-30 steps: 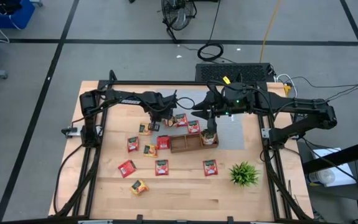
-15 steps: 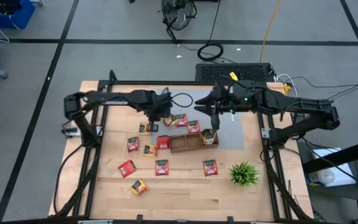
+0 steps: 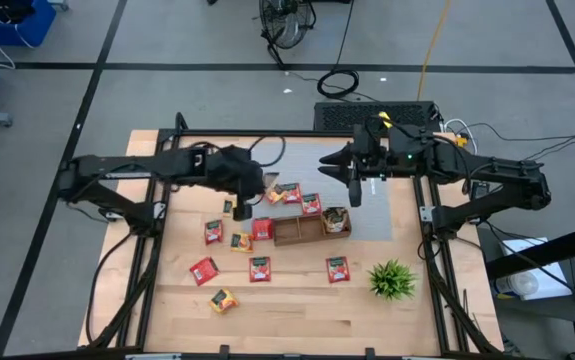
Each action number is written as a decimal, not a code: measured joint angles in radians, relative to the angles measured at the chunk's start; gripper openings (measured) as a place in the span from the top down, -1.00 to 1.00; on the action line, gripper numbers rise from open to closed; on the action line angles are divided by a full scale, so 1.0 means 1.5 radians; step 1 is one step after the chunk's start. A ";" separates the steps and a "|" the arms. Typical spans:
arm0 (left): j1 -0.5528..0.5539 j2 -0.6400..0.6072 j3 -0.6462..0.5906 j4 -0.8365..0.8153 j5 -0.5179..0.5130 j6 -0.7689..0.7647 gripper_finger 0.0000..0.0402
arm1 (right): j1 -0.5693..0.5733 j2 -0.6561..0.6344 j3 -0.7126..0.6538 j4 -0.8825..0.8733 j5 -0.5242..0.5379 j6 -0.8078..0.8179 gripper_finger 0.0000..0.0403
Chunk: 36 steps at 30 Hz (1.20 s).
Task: Pick & Place Tea
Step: Put the brown tea bag into the right section of the wooden organizer
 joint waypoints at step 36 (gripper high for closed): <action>-0.155 -0.025 0.000 0.518 0.155 -0.105 0.96 | 0.032 0.037 -0.001 0.170 -0.177 -0.011 0.11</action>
